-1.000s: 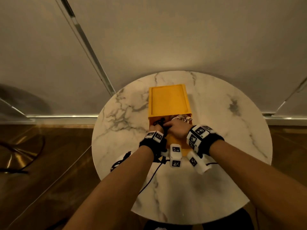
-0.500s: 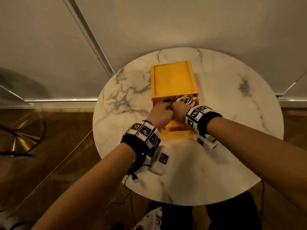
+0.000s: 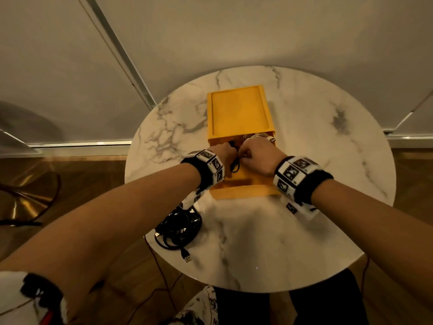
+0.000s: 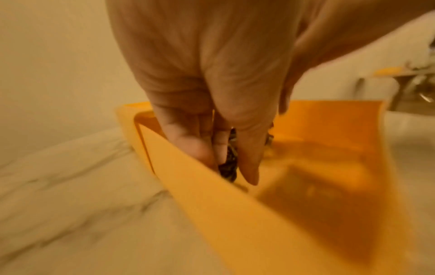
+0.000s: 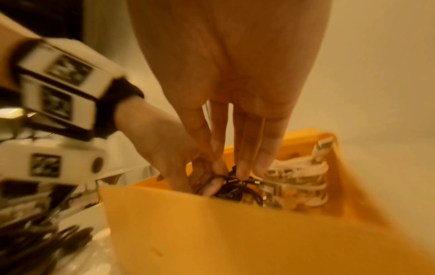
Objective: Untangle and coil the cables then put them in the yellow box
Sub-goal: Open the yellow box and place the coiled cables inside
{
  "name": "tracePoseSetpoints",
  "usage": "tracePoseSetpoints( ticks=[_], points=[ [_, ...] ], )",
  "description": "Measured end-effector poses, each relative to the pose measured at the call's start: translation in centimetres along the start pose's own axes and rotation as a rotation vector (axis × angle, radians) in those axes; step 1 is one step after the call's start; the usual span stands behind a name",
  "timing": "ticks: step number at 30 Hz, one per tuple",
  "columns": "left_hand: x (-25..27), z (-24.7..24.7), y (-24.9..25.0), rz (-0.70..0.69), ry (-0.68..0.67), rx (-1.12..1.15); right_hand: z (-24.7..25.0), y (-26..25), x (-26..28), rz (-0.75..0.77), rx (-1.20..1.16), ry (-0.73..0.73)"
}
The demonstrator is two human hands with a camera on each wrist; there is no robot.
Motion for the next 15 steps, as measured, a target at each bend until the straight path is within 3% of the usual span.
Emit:
tracePoseSetpoints(
  ticks=[2,7,15],
  points=[
    [-0.3,-0.1,0.5,-0.032,0.055,-0.066,0.2,-0.2,2.1,0.021,0.008,0.016],
    [-0.6,0.9,1.2,-0.076,0.139,-0.224,-2.9,0.4,5.8,0.009,0.081,-0.173],
    [-2.1,2.1,-0.3,0.027,0.140,-0.375,-3.4,1.1,6.3,-0.008,0.011,-0.094]
  ],
)
Point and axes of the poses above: each hand's wrist, its own x-axis away from the middle knuckle, its own z-axis out of the back of the hand, y = z × x, the point moved 10 cm from there along -x, towards the middle knuckle, and after that the axes turned 6 degrees about x, right-handed, at the moved point
